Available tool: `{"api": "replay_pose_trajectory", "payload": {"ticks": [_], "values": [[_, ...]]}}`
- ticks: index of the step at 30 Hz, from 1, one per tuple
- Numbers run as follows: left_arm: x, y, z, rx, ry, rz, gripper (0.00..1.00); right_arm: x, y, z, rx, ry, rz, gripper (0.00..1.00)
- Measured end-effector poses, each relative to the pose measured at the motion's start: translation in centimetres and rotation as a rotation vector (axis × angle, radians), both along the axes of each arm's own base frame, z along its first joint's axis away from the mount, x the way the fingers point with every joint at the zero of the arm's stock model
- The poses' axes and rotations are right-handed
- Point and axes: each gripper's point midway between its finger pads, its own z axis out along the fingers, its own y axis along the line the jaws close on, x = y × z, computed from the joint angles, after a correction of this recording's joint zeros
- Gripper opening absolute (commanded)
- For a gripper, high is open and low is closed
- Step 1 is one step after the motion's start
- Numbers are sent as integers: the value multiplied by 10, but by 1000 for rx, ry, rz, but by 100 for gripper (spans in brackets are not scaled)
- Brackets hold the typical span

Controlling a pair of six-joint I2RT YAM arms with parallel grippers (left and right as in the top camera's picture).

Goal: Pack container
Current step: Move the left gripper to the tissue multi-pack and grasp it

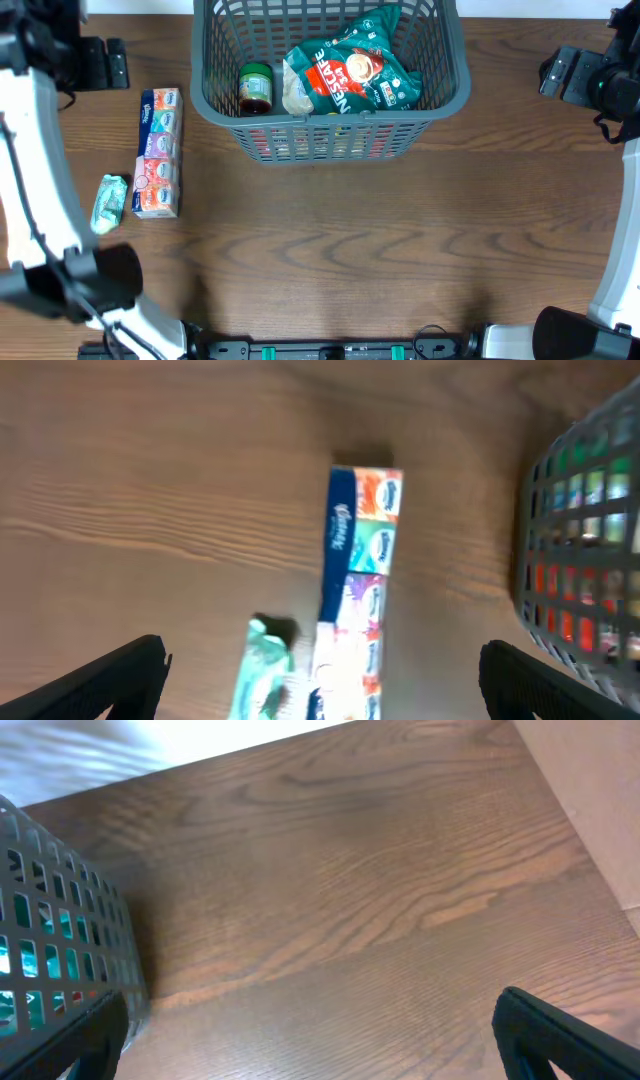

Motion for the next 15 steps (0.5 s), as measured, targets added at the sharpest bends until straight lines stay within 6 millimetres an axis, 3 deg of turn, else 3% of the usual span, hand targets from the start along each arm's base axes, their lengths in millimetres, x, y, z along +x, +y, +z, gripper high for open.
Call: {"api": "replay_pose_trajectory", "payload": {"ticks": [8, 15], "values": [[14, -5, -107, -105, 278, -17, 99, 1, 0, 1, -2, -8, 1, 99], [13, -6, -171, -147, 430, -15, 99, 5, -1, 5, -7, -26, 1, 99]]}}
